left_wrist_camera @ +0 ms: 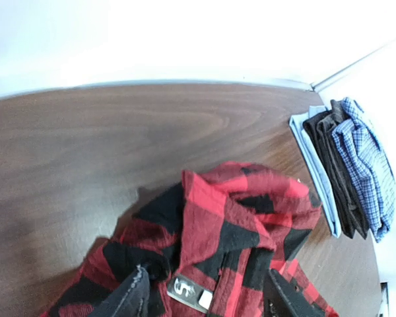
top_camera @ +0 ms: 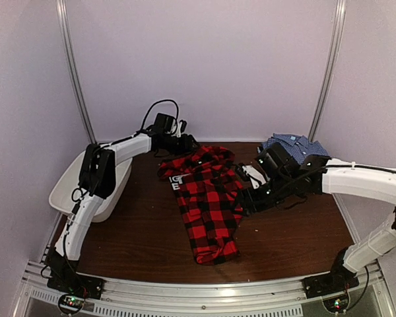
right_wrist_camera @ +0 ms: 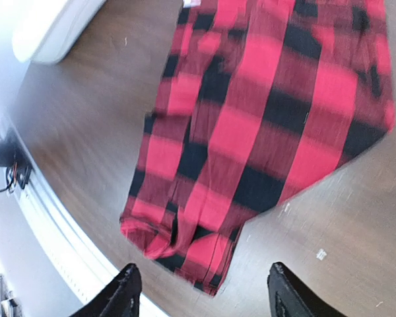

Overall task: Fold and stack the long sleeve shirts
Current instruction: Adjust the crumpled shirt at the corner of the board.

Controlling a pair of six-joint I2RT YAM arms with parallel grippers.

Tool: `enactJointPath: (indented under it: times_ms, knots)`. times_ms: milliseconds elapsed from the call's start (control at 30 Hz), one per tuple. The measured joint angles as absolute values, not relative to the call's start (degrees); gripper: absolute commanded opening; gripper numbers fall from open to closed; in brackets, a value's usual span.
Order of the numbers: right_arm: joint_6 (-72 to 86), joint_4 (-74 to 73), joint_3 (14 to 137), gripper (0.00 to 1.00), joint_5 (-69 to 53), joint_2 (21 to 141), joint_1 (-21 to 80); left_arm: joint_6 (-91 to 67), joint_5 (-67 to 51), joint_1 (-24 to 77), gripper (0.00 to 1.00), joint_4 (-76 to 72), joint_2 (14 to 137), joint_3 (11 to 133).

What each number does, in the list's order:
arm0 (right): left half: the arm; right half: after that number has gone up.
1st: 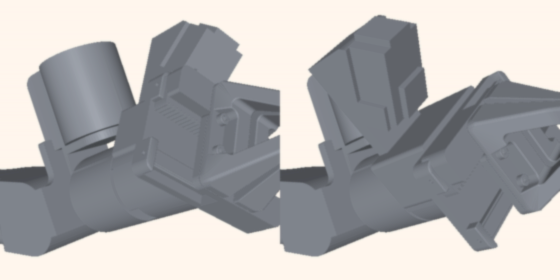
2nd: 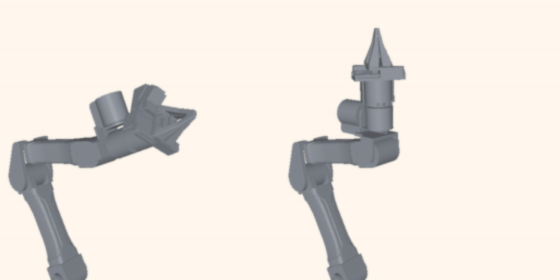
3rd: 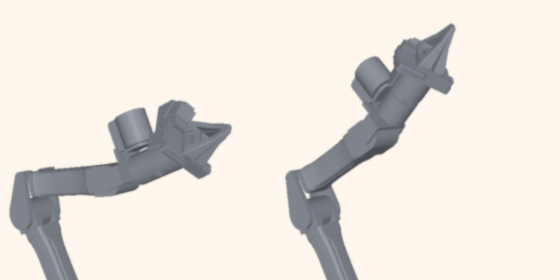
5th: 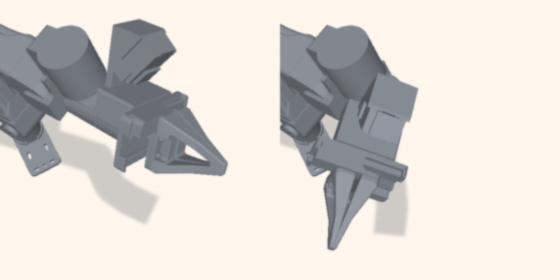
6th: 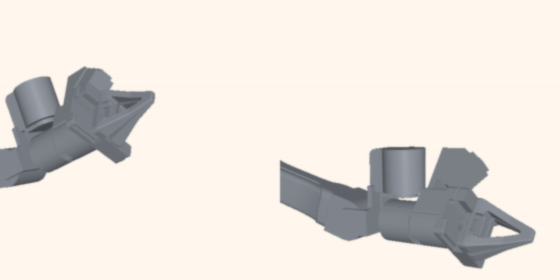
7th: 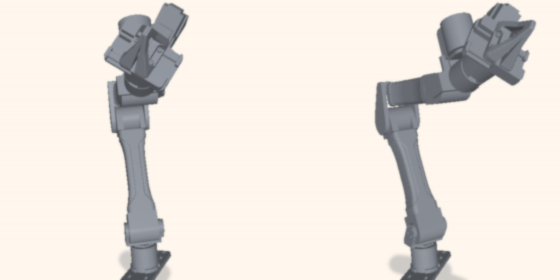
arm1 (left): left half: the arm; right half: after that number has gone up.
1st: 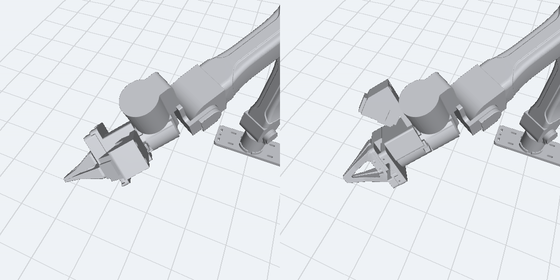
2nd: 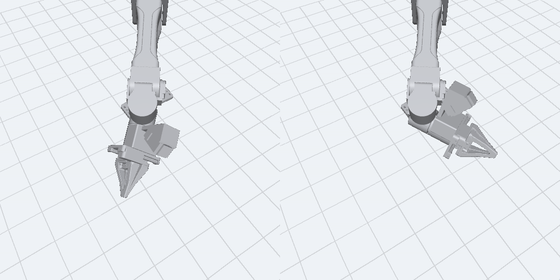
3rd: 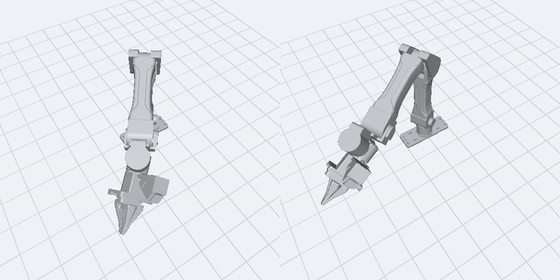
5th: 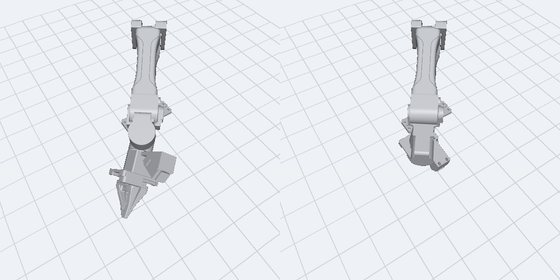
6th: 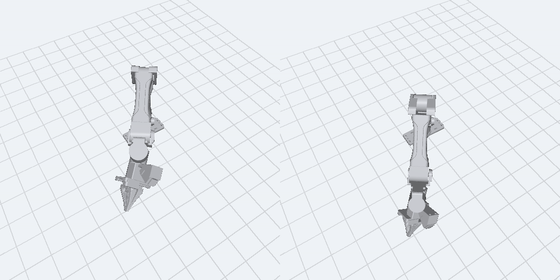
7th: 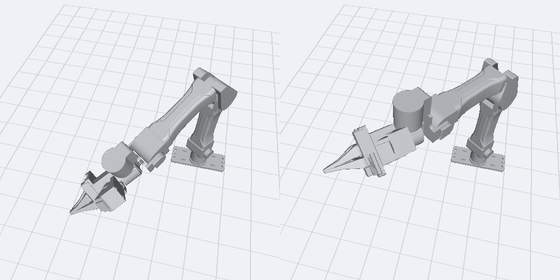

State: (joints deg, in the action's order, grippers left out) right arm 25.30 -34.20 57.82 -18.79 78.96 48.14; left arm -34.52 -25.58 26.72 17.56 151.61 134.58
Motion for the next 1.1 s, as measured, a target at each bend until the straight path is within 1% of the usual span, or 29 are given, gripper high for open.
enactJointPath:
  times_ms: [167, 333, 400, 533, 667, 833, 867, 900, 1033, 1100]
  knots:
    - [23.07, -32.38, 66.61, 0.72, -13.39, 84.99, 46.35, -34.35, -25.58, 26.48, 0.65, 17.74, 146.69, 129.60]
    - [19.99, -31.05, 78.41, 0.76, -8.21, 99.07, 45.98, -34.39, -23.70, 25.61, 0.65, 17.98, 138.04, 124.92]
    - [18.68, -30.68, 83.44, 0.78, -6.39, 104.42, 45.98, -34.41, -22.65, 25.02, 0.65, 17.69, 132.88, 120.31]
    - [16.01, -29.95, 91.66, 0.79, -3.46, 113.45, 45.87, -34.70, -21.28, 24.12, 0.65, 16.62, 123.31, 108.99]
    - [14.26, -30.37, 97.19, 0.76, -1.06, 120.51, 45.87, -35.38, -20.88, 23.66, 0.65, 13.39, 115.92, 95.33]
    - [13.32, -31.53, 101.12, 0.63, 1.98, 126.17, 45.80, -36.62, -21.45, 23.73, 0.64, 12.51, 111.13, 81.89]
    - [13.08, -31.75, 101.56, 0.59, 2.55, 126.69, 45.80, -36.86, -21.74, 23.73, 0.64, 12.36, 110.85, 80.53]
    - [13.15, -32.14, 102.06, 0.53, 3.11, 127.26, 45.76, -37.06, -22.04, 23.73, 0.64, 11.68, 110.54, 79.07]
    - [12.93, -33.43, 102.80, 0.21, 4.84, 128.01, 45.71, -38.00, -23.55, 23.83, 0.63, 9.37, 109.84, 74.94]
    - [13.17, -34.28, 102.80, 0.10, 5.32, 127.94, 45.69, -38.30, -24.29, 24.05, 0.63, 8.38, 109.78, 73.91]
